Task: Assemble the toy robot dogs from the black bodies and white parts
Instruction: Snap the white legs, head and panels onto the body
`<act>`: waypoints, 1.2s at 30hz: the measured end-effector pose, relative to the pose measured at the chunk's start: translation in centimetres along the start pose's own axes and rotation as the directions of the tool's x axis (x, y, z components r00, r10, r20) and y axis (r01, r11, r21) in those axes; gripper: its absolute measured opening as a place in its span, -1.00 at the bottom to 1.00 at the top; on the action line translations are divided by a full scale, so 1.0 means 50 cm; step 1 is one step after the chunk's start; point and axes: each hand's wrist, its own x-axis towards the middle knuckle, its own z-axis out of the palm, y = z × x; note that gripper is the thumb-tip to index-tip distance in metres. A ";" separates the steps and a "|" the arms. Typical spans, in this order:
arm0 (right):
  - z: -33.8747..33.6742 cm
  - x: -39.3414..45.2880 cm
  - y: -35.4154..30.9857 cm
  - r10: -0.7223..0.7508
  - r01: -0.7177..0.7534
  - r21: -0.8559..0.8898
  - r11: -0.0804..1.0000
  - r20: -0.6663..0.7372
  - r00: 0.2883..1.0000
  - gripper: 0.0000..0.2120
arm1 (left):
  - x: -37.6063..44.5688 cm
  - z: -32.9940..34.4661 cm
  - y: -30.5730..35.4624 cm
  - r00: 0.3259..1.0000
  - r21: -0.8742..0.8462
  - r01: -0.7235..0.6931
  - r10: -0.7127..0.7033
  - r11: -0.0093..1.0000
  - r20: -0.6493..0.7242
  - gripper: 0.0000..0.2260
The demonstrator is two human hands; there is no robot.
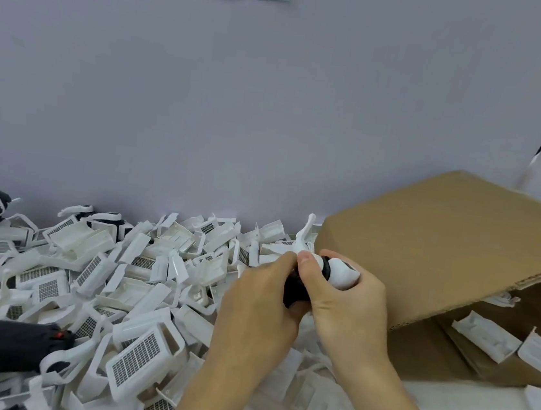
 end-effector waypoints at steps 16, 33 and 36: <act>0.001 -0.004 -0.013 0.053 -0.077 0.094 0.993 0.229 0.972 -0.09 | 0.011 -0.003 -0.004 0.980 -0.331 0.117 -0.164 0.936 -0.116 -0.86; 0.003 -0.009 0.005 0.382 -0.413 -0.016 0.911 0.410 0.828 -0.70 | 0.034 -0.048 0.006 0.798 -0.953 0.297 -0.564 0.060 0.212 -0.73; -0.001 -0.009 0.005 0.291 -0.363 0.039 0.931 0.523 0.801 -0.75 | 0.032 -0.048 0.000 0.842 -0.962 0.269 -0.494 0.037 0.216 -0.63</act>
